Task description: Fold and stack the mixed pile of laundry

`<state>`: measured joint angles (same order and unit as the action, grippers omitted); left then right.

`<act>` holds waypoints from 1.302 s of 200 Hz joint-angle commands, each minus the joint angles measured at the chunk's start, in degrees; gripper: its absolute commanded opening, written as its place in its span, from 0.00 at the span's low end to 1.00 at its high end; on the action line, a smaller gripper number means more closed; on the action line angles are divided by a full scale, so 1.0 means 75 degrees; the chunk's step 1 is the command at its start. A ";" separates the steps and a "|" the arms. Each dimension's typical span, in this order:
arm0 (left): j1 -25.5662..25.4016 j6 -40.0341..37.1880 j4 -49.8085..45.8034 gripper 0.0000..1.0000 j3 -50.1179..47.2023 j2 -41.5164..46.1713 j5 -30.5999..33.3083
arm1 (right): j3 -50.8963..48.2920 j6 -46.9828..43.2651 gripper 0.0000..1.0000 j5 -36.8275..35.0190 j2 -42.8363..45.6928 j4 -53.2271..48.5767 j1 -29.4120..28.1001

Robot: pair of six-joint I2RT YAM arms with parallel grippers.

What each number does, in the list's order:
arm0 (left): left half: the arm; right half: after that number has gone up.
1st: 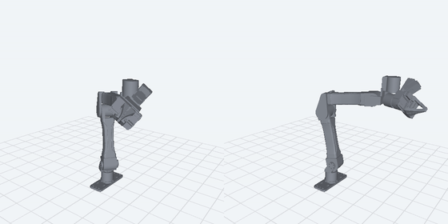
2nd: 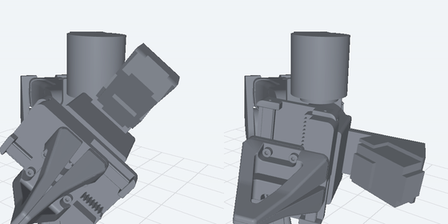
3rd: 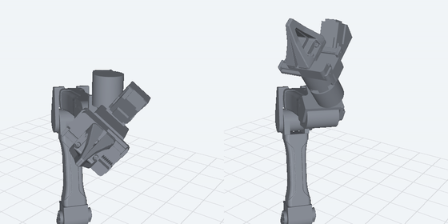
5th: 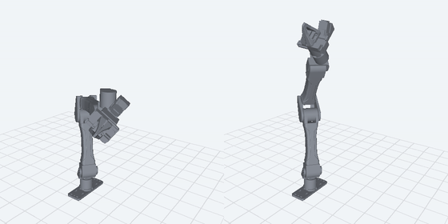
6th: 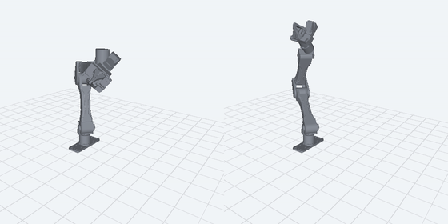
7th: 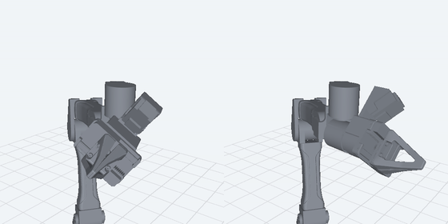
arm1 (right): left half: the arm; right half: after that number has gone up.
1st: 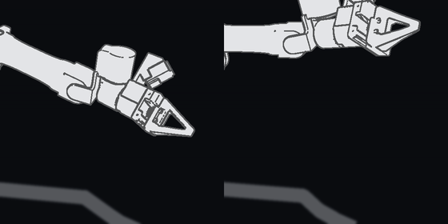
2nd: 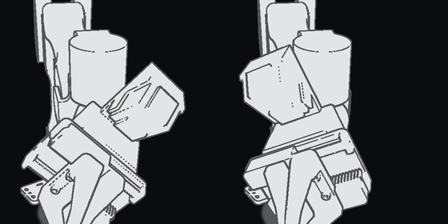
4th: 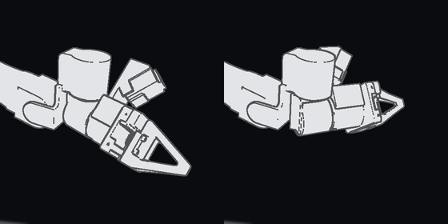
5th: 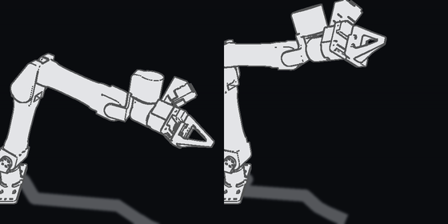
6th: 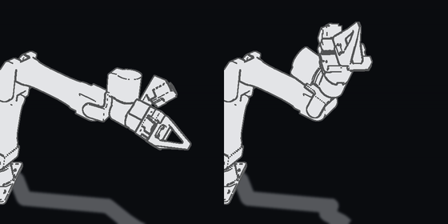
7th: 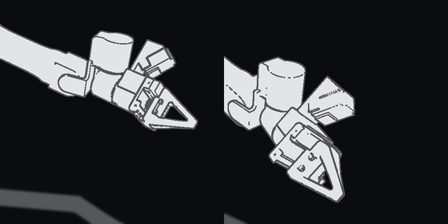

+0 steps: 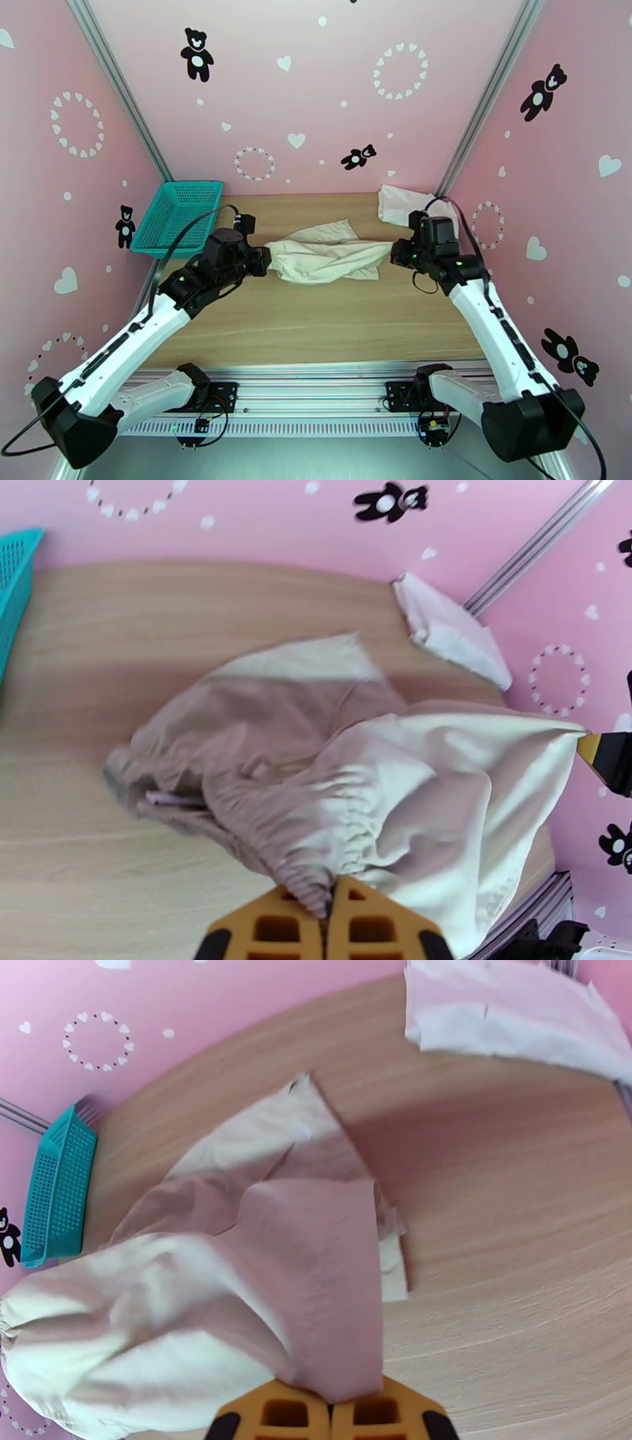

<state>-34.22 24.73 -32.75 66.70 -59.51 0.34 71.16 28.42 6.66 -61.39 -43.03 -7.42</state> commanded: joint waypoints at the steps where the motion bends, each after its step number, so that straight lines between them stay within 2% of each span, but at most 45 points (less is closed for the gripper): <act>1: -0.0173 -0.0884 -0.0478 0.00 0.1345 0.0536 -0.0168 | 0.1416 -0.0771 0.00 -0.0487 0.0535 -0.1670 0.0057; 16: -0.0190 -0.1232 -0.1058 0.00 0.2422 0.0177 -0.0135 | 0.2243 -0.0900 0.00 -0.0523 0.0442 -0.2032 0.0070; 41: -0.0137 -0.1677 -0.1768 0.00 0.3984 -0.0960 0.0892 | 0.3088 -0.1012 0.00 -0.0489 -0.0188 -0.1873 0.0097; 51: 0.0048 -0.1849 -0.1810 0.00 0.4619 -0.1506 0.1022 | 0.3427 -0.1018 0.00 -0.0402 -0.0597 -0.1646 0.0177; 75: 0.0891 -0.1767 -0.1305 0.00 0.5963 -0.2859 0.0054 | 0.4428 -0.0862 0.00 0.0257 -0.1871 -0.0799 0.0499; 89: 0.1127 -0.1914 -0.0765 0.00 0.6715 -0.3630 -0.0440 | 0.5030 -0.0900 0.00 0.0342 -0.2592 -0.0260 0.0587; 109: 0.1341 -0.2172 -0.0318 0.00 0.8068 -0.4670 -0.0733 | 0.6072 -0.0806 0.00 0.0561 -0.3592 0.0257 0.0782; 139: 0.1574 -0.2362 -0.0402 0.00 1.0610 -0.6158 -0.1137 | 0.7901 -0.0519 0.00 0.0866 -0.4624 0.0337 0.1032; 166: 0.1574 -0.2794 -0.0160 0.00 1.1684 -0.6480 -0.1375 | 0.8778 -0.0465 0.00 0.0927 -0.4811 0.0461 0.1067; 184: 0.1575 -0.2869 -0.0210 0.00 1.1242 -0.6139 -0.1553 | 0.8736 -0.0602 0.00 0.0968 -0.4668 0.0266 0.1066; 198: 0.1580 -0.2921 -0.0271 0.00 1.0056 -0.5549 -0.1625 | 0.8229 -0.0749 0.00 0.0956 -0.4430 0.0039 0.1065; 220: 0.1574 -0.2802 0.0731 0.00 0.6354 -0.3900 -0.1463 | 0.6022 -0.0757 0.00 0.0999 -0.3549 0.0452 0.1060; 235: 0.1568 -0.2368 0.1682 0.00 0.3748 -0.2821 -0.1411 | 0.3914 -0.0619 0.00 0.1020 -0.2746 0.0997 0.1062; 248: 0.1571 -0.1991 0.2125 0.00 0.1929 -0.2121 -0.1508 | 0.2230 -0.0604 0.00 0.1113 -0.2133 0.1315 0.1056; 260: 0.1553 -0.1564 0.2495 0.04 0.0308 -0.1567 -0.1463 | 0.0754 -0.0651 0.00 0.1233 -0.1656 0.1522 0.1027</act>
<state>-22.65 7.03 -21.71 87.39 -76.40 -10.33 94.24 23.46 14.66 -78.78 -35.20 0.34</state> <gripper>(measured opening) 0.050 0.029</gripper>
